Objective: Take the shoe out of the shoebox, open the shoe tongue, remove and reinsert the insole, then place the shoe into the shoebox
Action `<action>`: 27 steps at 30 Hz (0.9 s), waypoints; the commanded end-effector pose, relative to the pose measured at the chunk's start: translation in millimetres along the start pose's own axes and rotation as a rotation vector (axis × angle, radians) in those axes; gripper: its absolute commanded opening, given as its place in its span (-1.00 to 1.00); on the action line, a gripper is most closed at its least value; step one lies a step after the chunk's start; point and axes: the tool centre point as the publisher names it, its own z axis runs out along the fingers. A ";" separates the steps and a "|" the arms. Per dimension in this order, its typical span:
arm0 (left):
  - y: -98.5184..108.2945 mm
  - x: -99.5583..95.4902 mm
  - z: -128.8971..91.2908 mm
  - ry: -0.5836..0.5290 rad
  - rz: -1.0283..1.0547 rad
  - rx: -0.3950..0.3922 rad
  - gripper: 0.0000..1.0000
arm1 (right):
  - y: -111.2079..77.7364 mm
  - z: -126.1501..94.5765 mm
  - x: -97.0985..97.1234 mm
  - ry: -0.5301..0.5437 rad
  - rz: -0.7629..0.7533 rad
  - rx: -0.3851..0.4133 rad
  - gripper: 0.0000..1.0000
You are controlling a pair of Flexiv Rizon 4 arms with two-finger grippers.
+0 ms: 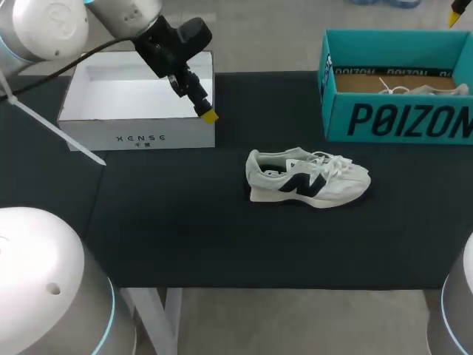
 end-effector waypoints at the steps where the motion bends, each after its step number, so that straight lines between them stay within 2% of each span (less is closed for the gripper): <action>1: 8.3 14.3 17.0 -0.197 0.307 0.477 1.00 | -1.0 -0.2 0.1 -0.001 0.001 -0.002 1.00; 3: 7.1 12.2 25.3 -0.202 0.284 0.457 1.00 | -1.0 -0.2 0.1 -0.001 0.001 -0.002 1.00; 4: 7.0 11.5 29.4 -0.165 0.254 0.424 1.00 | -1.0 -0.2 0.1 -0.001 0.001 -0.002 1.00; 23: 7.0 11.5 29.4 -0.165 0.254 0.424 1.00 | -1.0 -0.2 0.1 -0.001 0.001 -0.002 1.00; 24: 10.0 9.9 36.0 -0.122 0.245 0.450 1.00 | -1.0 -0.2 0.1 -0.001 0.001 -0.002 1.00; 27: 24.2 0.8 58.7 -0.099 0.254 0.415 1.00 | -1.0 -0.2 0.1 -0.001 0.001 -0.002 1.00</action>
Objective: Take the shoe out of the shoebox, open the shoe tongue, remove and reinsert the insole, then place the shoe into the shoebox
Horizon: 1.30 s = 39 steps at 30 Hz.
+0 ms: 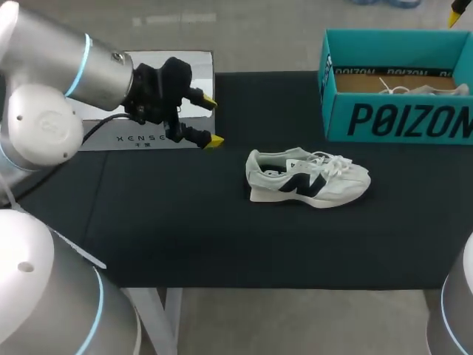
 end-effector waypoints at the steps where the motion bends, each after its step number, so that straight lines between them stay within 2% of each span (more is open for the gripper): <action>1: 29.3 -8.5 20.3 0.034 0.012 0.023 1.00 | -1.0 -0.2 0.1 -0.001 0.001 -0.002 1.00; 2: 35.2 -8.5 22.8 0.062 0.001 0.034 1.00 | -1.0 -0.2 0.1 -0.001 0.001 -0.002 1.00; 4: 48.3 -13.4 30.7 0.028 0.000 0.016 1.00 | -1.0 -0.2 0.1 -0.001 0.001 -0.002 1.00; 7: 64.9 -19.9 41.4 0.019 -0.035 0.051 1.00 | -1.0 -0.2 0.1 -0.001 0.001 -0.002 1.00; 14: 83.3 -20.4 66.0 0.050 0.009 0.052 1.00 | -1.0 -0.2 0.1 -0.001 0.001 -0.002 1.00; 15: 87.0 -21.0 70.8 0.041 0.006 0.023 1.00 | -1.0 -0.2 0.1 -0.001 0.001 -0.002 1.00; 19: 98.5 -20.0 86.5 0.013 0.047 0.005 1.00 | -1.0 -0.2 0.1 -0.001 0.001 -0.002 1.00; 21: 100.5 -18.2 93.8 0.014 0.026 0.044 1.00 | -1.0 -0.2 0.1 -0.001 0.001 -0.002 1.00; 25: 108.8 -19.7 114.4 -0.022 0.008 0.041 1.00 | -1.0 -0.2 0.1 -0.001 0.001 -0.002 1.00; 33: 111.1 -23.9 144.6 0.128 -0.159 0.078 1.00 | -1.0 -0.2 0.1 -0.001 0.001 -0.002 1.00; 39: 115.7 -29.1 158.5 0.148 -0.141 0.065 1.00 | -1.0 -0.2 0.1 -0.001 0.001 -0.002 1.00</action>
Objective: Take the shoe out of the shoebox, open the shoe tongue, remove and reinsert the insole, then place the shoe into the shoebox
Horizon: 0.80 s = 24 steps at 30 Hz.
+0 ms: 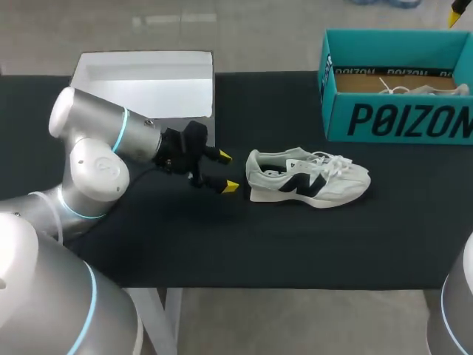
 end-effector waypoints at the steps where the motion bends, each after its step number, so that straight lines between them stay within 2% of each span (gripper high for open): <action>1: -2.4 -12.3 16.5 0.040 0.018 0.002 1.00 | -1.0 -0.2 0.2 -0.001 0.001 -0.002 1.00; 11: 2.9 -15.9 40.0 0.048 0.078 0.031 1.00 | -1.0 -0.2 0.2 -0.001 0.001 -0.002 1.00; 24: -8.2 -27.5 60.5 0.068 0.106 0.040 1.00 | -1.0 -0.2 0.2 -0.001 0.001 -0.002 1.00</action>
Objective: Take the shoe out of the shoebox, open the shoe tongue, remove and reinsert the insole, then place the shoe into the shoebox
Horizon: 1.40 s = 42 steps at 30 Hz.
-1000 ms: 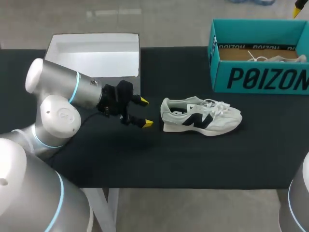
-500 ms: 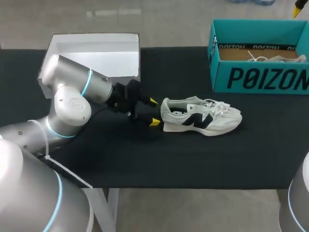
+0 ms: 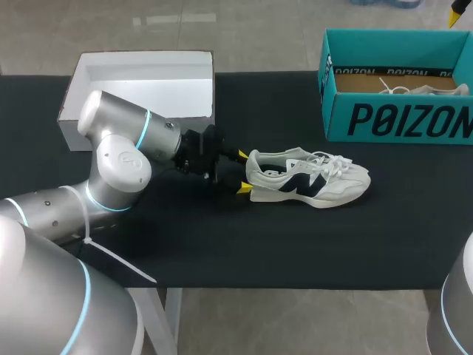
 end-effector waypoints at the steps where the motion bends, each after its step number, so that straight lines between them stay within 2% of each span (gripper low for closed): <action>1: -5.0 -7.2 12.0 0.003 0.008 0.004 1.00 | -1.0 -0.2 0.1 -0.001 0.001 -0.002 1.00; 11: -11.5 1.0 25.9 0.044 0.004 0.030 1.00 | -1.0 -0.2 0.1 -0.001 0.001 -0.002 1.00; 26: -6.7 7.3 35.8 0.027 -0.013 0.008 1.00 | -1.0 -0.2 0.1 -0.001 0.001 -0.002 1.00; 27: -6.5 7.5 36.5 0.026 -0.016 0.012 0.94 | -1.0 -0.2 0.1 -0.001 0.001 -0.002 1.00; 29: -6.7 8.3 37.8 0.027 -0.019 0.013 -0.26 | -1.0 -0.2 0.1 -0.001 0.001 -0.002 1.00; 30: -7.4 9.3 38.1 0.026 -0.019 0.012 -0.49 | -1.0 -0.2 0.1 -0.001 0.001 -0.002 1.00; 31: -7.9 10.7 37.9 0.027 -0.017 0.012 -1.00 | -1.0 -0.2 0.1 -0.001 0.001 -0.002 1.00; 42: -7.0 17.2 34.6 0.039 -0.022 -0.010 -1.00 | -1.0 -0.2 0.1 -0.001 0.001 -0.002 1.00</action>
